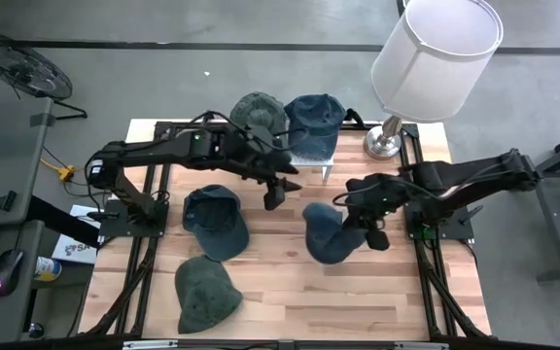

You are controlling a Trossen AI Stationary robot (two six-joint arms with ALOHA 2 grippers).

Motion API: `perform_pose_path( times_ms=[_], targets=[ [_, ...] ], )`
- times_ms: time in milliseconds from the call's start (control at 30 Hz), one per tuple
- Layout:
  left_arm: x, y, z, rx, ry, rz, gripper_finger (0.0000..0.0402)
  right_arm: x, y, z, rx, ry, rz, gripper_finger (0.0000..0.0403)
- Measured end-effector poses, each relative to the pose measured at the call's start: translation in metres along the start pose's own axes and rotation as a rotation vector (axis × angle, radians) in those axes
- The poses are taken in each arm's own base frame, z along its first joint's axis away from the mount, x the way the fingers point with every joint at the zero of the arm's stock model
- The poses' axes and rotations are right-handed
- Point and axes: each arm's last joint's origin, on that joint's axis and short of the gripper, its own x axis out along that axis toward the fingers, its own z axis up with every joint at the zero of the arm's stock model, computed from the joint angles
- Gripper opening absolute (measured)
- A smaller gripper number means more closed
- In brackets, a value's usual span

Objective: Pick & Place hat
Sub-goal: Stack the right blue cap on top of the blue cap on the shelf

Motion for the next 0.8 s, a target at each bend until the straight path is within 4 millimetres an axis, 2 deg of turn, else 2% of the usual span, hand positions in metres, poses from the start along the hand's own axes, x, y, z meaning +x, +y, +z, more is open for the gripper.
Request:
perform_pose_path(
  times_ms=[100, 367, 600, 800],
  targets=[
    [0.014, -0.004, -0.001, 0.006, 0.0, -0.019, 0.0206, -0.006, 0.001, -0.001, -0.019, -0.014, 0.012, 0.0],
    [0.052, -0.025, -0.008, 0.039, -0.005, -0.109, 0.0206, -0.007, 0.002, 0.0, -0.069, -0.022, 0.041, 0.0],
    [0.085, -0.03, -0.022, 0.041, 0.048, -0.116, 0.0206, -0.006, 0.002, 0.001, -0.071, -0.036, 0.033, 0.0],
    [0.103, -0.04, -0.025, 0.062, 0.004, -0.144, 0.0206, -0.006, 0.001, 0.001, -0.023, -0.043, -0.02, 0.0]
  ],
)
